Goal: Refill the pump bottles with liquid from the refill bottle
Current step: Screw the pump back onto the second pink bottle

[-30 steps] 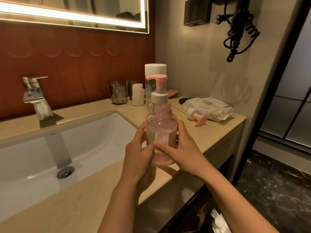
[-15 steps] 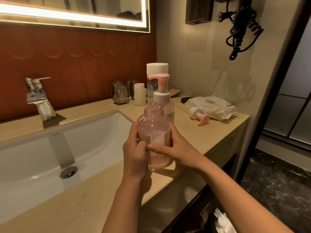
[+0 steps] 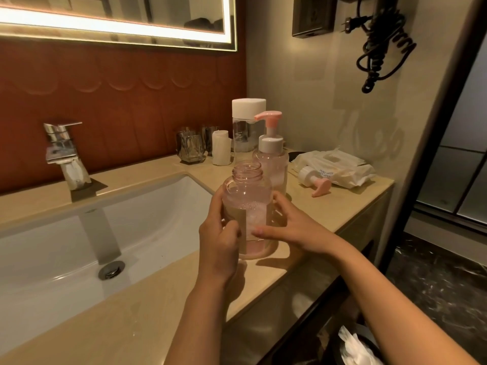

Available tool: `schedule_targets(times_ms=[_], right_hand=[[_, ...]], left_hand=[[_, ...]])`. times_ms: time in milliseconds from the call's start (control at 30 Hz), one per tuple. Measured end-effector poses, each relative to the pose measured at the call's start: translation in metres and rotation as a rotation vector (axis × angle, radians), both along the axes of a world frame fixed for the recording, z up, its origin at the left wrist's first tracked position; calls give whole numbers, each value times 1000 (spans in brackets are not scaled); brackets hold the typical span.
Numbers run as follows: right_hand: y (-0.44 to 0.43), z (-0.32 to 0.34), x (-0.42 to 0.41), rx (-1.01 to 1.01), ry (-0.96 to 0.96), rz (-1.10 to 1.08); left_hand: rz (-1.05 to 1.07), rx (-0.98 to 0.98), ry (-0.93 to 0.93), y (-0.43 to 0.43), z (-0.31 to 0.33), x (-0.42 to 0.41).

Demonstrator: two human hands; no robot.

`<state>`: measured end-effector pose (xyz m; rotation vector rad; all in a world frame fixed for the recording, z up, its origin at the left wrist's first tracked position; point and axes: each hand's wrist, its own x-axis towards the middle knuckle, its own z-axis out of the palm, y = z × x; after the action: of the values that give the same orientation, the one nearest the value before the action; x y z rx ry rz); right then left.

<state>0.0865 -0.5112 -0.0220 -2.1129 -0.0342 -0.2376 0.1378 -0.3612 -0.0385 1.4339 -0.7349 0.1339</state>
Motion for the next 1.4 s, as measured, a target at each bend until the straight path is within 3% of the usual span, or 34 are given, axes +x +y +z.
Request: schedule_targets(times_ms=[133,267,400,500,567,700,833,900,1067,1400], right_hand=[[-19,19,-13,-46,-92,-105],[-62,18,-5,-56,-242,-505],[-97,10,11,-390,-108,-851],[-106,8,20,-660,105,-881],[-106,6,24,-710,170,-875],[-98,1,29,-623,41,-916],[-89,-1,27,-212,-186,-923],[-83,2,22,-111,-332,-938],[-64,27,10,-9,-617,-928],[-27,101,-12,-117,-1036,-707]], left_hand=[[6,-3,3,0,-1,0],[20,12,2,-1,-2,2],[26,14,9,-1,-3,3],[31,11,13,0,-2,2],[29,7,16,0,-1,1],[19,2,23,-1,-1,1],[10,-7,29,0,0,0],[8,-14,35,0,0,-1],[1,-14,34,0,3,-3],[7,-3,63,1,6,-5]])
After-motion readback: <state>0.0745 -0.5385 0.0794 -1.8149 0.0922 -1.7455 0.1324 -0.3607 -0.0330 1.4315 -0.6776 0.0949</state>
